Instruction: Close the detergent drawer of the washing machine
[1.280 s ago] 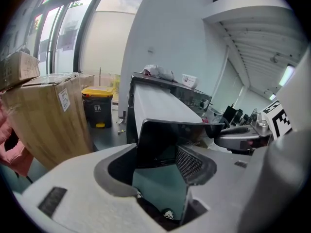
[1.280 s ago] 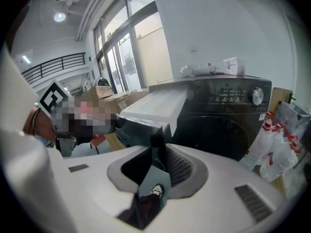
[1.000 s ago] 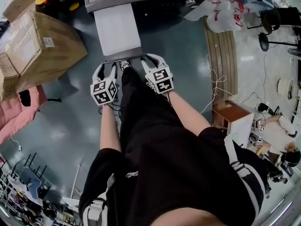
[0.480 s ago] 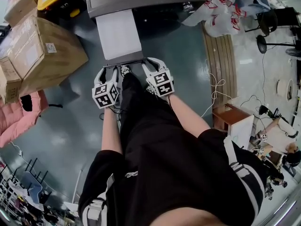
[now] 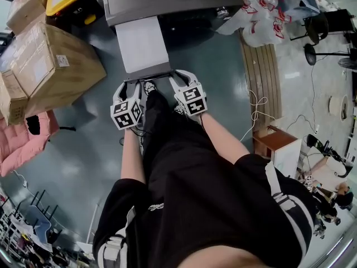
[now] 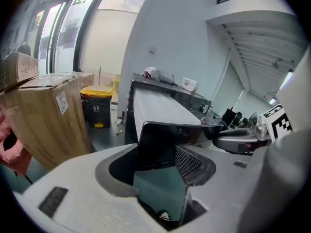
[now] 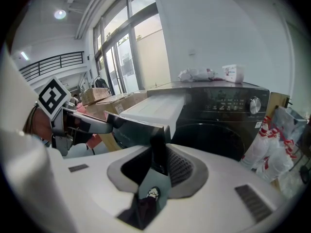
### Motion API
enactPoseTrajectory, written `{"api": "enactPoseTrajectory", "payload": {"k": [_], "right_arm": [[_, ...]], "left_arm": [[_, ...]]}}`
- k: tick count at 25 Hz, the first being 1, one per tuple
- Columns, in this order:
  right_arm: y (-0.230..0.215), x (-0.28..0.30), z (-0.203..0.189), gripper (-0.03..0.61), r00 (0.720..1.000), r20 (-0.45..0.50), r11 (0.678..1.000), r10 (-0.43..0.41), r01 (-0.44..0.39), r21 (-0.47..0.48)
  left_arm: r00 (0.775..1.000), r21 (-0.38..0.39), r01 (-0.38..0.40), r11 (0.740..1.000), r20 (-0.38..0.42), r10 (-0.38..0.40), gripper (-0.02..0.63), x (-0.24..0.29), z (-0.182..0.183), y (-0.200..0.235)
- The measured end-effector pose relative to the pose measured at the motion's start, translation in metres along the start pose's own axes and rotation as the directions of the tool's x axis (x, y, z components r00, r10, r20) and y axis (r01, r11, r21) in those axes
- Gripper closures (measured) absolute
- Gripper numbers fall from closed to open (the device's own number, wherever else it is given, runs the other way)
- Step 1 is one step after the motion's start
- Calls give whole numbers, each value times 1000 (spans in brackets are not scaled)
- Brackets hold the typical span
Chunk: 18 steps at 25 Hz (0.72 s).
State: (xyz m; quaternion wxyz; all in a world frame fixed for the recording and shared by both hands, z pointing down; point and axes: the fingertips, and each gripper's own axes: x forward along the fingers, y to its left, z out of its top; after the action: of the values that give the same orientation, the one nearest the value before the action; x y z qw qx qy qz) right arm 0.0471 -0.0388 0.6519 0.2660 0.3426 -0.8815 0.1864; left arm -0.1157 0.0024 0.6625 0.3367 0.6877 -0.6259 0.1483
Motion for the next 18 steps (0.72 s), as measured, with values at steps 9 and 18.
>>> {"api": "enactPoseTrajectory", "payload": {"k": [9, 18], "right_arm": [[-1, 5, 10, 486, 1000, 4, 1000, 0, 0, 2], [-7, 9, 18, 485, 1000, 14, 1000, -16, 16, 1]], "left_arm": [[1000, 5, -4, 1000, 1, 4, 377, 5, 9, 4], [1000, 8, -2, 1000, -9, 2, 377, 9, 15, 4]]}}
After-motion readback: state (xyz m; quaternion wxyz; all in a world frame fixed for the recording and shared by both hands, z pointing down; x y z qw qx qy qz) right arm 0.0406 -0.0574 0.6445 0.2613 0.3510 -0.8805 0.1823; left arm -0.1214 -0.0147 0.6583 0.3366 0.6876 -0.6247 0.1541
